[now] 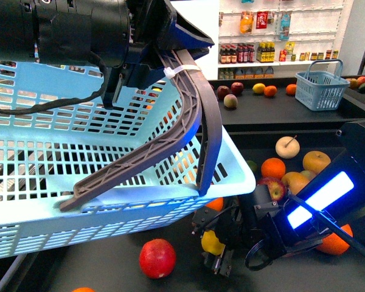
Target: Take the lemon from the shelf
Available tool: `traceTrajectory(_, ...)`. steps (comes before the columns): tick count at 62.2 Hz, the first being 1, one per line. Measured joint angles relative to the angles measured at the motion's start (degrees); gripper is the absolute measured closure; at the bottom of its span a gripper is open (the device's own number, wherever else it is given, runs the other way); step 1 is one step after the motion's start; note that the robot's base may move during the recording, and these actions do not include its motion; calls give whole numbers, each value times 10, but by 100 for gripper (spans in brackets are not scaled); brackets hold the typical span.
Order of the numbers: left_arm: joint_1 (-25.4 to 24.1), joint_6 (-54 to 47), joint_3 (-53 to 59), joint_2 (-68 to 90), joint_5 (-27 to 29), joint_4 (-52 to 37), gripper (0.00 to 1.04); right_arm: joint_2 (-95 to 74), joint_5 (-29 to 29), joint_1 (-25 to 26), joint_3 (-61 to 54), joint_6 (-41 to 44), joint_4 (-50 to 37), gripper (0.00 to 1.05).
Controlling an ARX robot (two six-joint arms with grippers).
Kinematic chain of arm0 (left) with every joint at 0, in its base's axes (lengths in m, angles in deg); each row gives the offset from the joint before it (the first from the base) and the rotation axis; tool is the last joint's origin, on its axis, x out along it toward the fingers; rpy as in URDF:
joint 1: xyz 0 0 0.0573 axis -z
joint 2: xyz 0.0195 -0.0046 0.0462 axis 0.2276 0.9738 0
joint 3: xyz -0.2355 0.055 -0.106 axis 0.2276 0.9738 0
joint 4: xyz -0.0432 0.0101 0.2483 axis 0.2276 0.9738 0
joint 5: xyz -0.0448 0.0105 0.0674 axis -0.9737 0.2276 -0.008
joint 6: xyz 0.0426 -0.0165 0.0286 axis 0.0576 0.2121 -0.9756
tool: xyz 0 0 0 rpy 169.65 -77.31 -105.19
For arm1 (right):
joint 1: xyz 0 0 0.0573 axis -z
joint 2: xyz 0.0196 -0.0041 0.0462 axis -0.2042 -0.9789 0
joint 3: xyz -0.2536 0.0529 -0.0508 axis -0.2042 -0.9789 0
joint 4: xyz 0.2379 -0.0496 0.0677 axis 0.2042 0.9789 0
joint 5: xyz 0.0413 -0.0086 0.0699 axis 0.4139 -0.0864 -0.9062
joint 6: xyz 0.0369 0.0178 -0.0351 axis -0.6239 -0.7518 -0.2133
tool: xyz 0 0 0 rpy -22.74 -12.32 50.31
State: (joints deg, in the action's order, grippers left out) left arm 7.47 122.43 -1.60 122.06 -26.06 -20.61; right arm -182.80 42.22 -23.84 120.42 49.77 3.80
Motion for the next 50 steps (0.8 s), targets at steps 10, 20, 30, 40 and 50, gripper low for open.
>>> traceTrajectory(10, 0, 0, 0, 0, 0, 0, 98, -1, 3, 5, 0, 0, 2, 7)
traceTrajectory(20, 0, 0, 0, 0, 0, 0, 98, -1, 3, 4, -2, -4, 0, 17)
traceTrajectory(30, 0, 0, 0, 0, 0, 0, 98, 1, 3, 5, -16, -10, -12, 17)
traceTrajectory(40, 0, 0, 0, 0, 0, 0, 98, 24, 1, 13, -67, -40, -49, 17)
traceTrajectory(50, 0, 0, 0, 0, 0, 0, 98, 69, 5, 41, -149, -85, -109, 17)
